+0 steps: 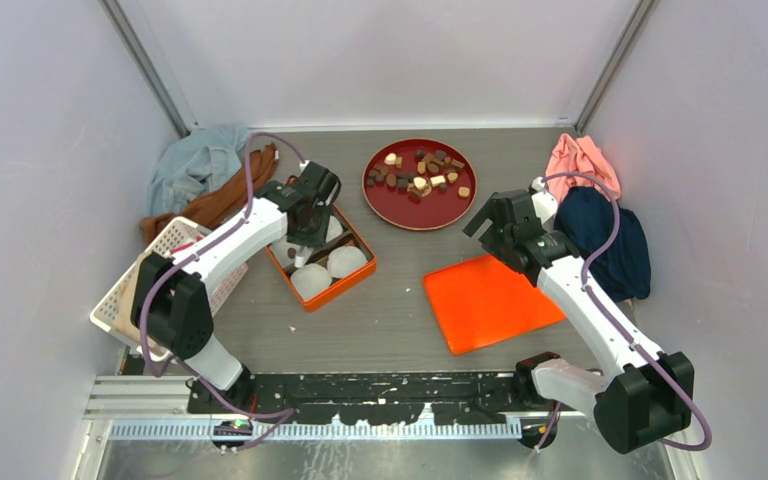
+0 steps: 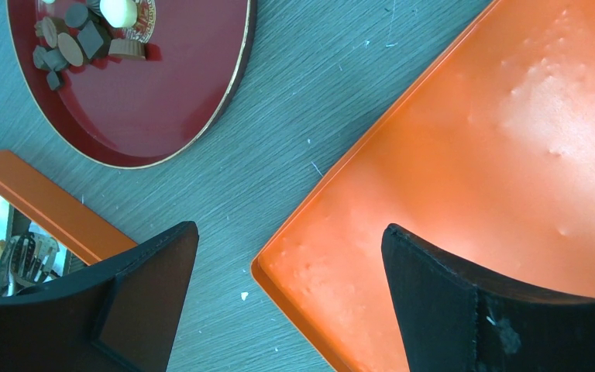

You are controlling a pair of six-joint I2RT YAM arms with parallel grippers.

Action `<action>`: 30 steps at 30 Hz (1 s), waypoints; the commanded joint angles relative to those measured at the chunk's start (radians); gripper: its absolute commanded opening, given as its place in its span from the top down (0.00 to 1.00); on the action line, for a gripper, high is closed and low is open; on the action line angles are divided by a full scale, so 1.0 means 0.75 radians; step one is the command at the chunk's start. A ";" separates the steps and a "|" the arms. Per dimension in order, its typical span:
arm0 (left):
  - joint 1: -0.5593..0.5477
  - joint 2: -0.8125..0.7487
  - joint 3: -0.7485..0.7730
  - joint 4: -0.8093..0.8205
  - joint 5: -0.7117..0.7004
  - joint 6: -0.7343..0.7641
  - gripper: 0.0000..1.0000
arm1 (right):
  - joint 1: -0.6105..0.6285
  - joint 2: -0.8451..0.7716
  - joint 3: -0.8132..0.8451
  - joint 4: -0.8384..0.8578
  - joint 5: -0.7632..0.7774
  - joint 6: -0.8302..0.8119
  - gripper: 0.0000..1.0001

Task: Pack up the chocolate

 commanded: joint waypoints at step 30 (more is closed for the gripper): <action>0.005 -0.154 0.142 0.003 -0.064 -0.010 0.71 | -0.004 -0.046 0.003 0.049 -0.007 0.005 0.07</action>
